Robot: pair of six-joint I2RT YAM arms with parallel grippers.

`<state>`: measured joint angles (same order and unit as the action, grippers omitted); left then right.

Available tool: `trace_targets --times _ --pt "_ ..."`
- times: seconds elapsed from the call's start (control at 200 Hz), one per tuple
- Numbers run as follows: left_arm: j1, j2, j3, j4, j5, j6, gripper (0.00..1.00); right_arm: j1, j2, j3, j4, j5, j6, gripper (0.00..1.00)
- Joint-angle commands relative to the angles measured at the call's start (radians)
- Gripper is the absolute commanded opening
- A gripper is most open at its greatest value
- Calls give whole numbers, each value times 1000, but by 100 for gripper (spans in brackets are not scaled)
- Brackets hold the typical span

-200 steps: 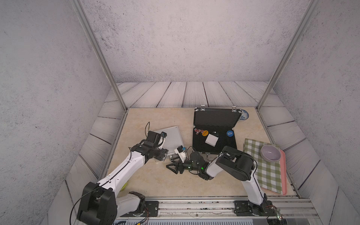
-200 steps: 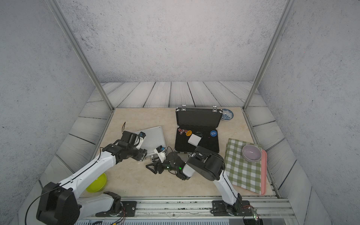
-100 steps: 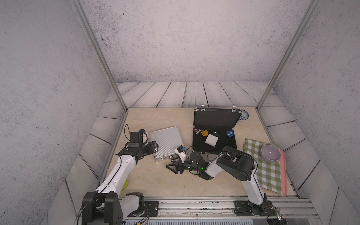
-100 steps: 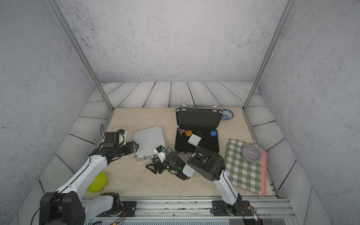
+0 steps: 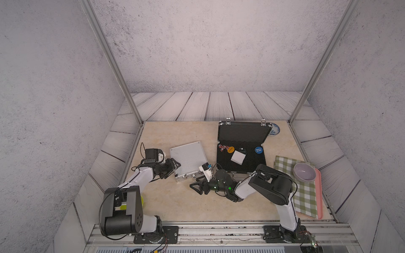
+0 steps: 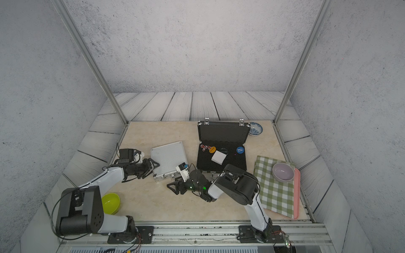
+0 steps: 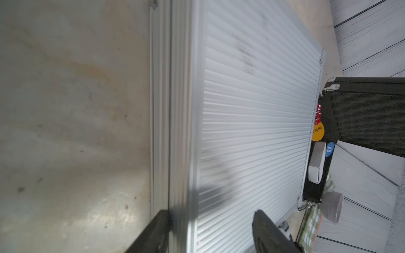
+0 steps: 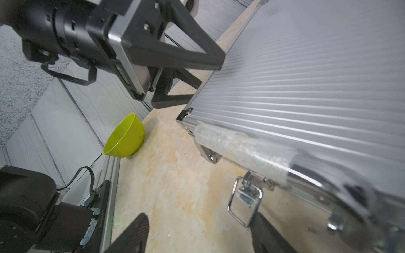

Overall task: Open the poker set cases
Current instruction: Open the case lid on the poker set case.

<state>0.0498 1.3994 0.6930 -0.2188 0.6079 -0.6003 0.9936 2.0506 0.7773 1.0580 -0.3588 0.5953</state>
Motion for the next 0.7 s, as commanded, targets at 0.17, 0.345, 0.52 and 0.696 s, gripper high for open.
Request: trace_targets --times 0.17,0.345,0.52,0.696 --pt "14 -5 13 25 56 -7 63 -12 -141 -70 -57 17 -1 73" --pt "16 1 14 28 55 -9 63 -24 -323 -120 -301 40 -36 74" --pt "20 16 15 36 66 -17 63 -84 -490 -52 -714 164 -62 77" --pt "22 18 11 41 70 -21 62 -222 -456 114 -953 89 -48 77"
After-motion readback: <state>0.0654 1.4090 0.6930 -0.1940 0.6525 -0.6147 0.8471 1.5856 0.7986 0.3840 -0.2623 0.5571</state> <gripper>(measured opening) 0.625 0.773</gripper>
